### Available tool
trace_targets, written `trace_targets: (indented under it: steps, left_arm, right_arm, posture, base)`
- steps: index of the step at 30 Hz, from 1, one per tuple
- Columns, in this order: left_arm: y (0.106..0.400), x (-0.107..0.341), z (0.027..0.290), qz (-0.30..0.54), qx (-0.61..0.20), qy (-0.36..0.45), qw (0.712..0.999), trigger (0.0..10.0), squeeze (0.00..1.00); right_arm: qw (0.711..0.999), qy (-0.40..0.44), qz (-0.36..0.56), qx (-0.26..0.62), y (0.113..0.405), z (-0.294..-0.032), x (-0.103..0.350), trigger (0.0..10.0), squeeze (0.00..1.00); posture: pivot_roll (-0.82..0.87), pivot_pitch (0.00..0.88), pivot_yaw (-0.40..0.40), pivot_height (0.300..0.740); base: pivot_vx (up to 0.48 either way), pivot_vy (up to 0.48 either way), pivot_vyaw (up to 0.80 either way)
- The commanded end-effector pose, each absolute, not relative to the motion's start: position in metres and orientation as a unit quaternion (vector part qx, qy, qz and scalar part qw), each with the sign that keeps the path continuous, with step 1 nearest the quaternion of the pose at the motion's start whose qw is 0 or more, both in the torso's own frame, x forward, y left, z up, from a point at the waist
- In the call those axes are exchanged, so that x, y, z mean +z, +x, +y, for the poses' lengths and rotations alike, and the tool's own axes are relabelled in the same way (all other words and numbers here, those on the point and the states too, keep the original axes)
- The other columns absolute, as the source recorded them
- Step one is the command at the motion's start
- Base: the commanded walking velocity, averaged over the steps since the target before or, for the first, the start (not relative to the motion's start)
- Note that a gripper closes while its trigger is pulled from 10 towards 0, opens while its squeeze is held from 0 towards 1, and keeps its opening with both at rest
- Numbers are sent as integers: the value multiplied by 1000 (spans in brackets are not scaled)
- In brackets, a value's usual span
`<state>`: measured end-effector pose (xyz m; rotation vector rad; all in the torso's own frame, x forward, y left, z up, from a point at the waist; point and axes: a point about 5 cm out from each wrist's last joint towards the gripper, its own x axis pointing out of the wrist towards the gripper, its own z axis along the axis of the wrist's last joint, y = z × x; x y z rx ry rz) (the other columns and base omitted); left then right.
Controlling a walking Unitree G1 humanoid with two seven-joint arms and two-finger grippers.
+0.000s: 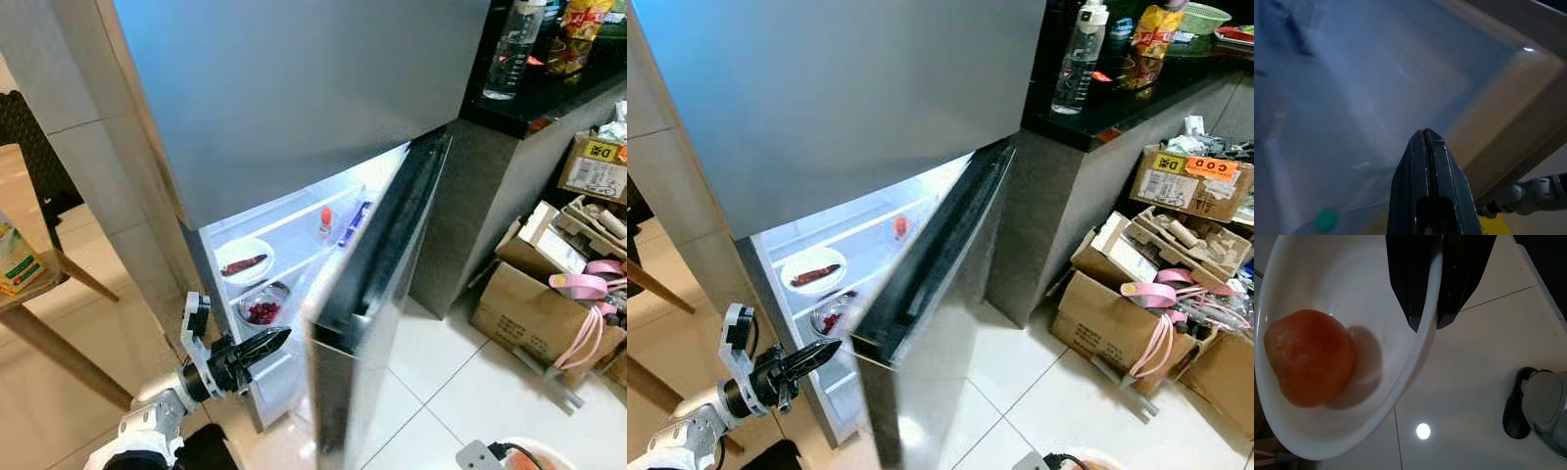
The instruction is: Restocking fridge
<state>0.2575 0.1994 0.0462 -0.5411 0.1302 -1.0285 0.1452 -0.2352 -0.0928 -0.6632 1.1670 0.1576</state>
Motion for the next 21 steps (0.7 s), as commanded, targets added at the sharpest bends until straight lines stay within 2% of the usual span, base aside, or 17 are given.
trace_targets:
  steps: [1, 2, 3, 4, 5, 10, 11, 12, 13, 14, 15, 16, 17, 21]
  left_arm:
    - [260, 33, 203, 89, -424, -244, 867, 10000, 0]
    - [260, 33, 203, 89, -424, -244, 867, 10000, 0]
    - [259, 25, 208, 108, -383, -242, 885, 10000, 0]
    - [259, 25, 208, 108, -383, -242, 885, 10000, 0]
    - [252, 9, 217, 147, -310, -248, 906, 10000, 0]
    - [246, 1, 220, 168, -278, -256, 910, 10000, 0]
    - [231, -19, 227, 220, -199, -246, 923, 10000, 0]
    - [231, -19, 227, 220, -199, -246, 923, 10000, 0]
    - [223, -28, 230, 246, -162, -237, 926, 10000, 0]
    - [212, -40, 230, 289, -129, -229, 921, 10000, 0]
    - [212, -40, 230, 289, -129, -229, 921, 10000, 0]
    - [193, -56, 227, 342, -108, -209, 910, 10000, 0]
    - [193, -56, 227, 342, -108, -209, 910, 10000, 0]
    - [161, -78, 229, 406, -20, -204, 891, 10000, 0]
  right_arm:
    - [782, -313, 535, 67, 147, -236, -92, 10000, 0]
    - [782, -313, 535, 67, 147, -236, -92, 10000, 0]
    - [782, -312, 536, 68, 147, -236, -92, 10000, 0]
    - [782, -312, 536, 68, 147, -236, -92, 10000, 0]
    - [781, -312, 537, 68, 146, -236, -92, 10000, 0]
    - [780, -312, 538, 68, 146, -236, -92, 10000, 0]
    - [780, -312, 539, 66, 145, -236, -93, 10000, 0]
    - [780, -312, 539, 66, 145, -236, -93, 10000, 0]
    - [780, -311, 539, 65, 145, -236, -93, 10000, 0]
    - [780, -311, 539, 65, 145, -236, -93, 10000, 0]
    - [780, -311, 539, 65, 145, -236, -93, 10000, 0]
    - [780, -311, 540, 62, 144, -237, -93, 10000, 0]
    - [780, -311, 540, 62, 144, -237, -93, 10000, 0]
    - [777, -313, 543, 57, 143, -238, -93, 10000, 0]
  posture:
    - [-87, 0, -12, 740]
    - [-87, 0, -12, 740]
    - [-87, 0, -12, 740]
    - [-87, 0, -12, 740]
    - [-85, 0, -15, 740]
    - [-85, 0, -15, 740]
    - [-86, 0, -14, 740]
    - [-86, 0, -14, 740]
    - [-86, 0, -14, 740]
    - [-86, 0, -14, 740]
    - [-86, 0, -14, 740]
    - [-86, 0, -14, 740]
    - [-86, 0, -14, 740]
    - [-87, 0, -19, 740]
  base:
    - [0, 0, 0]
    - [0, 0, 0]
    - [0, 0, 0]
    - [0, 0, 0]
    - [0, 0, 0]
    - [0, 0, 0]
    - [0, 0, 0]
    - [0, 0, 0]
    - [0, 0, 0]
    - [0, 0, 0]
    - [0, 0, 0]
    - [0, 0, 0]
    - [0, 0, 0]
    - [0, 0, 0]
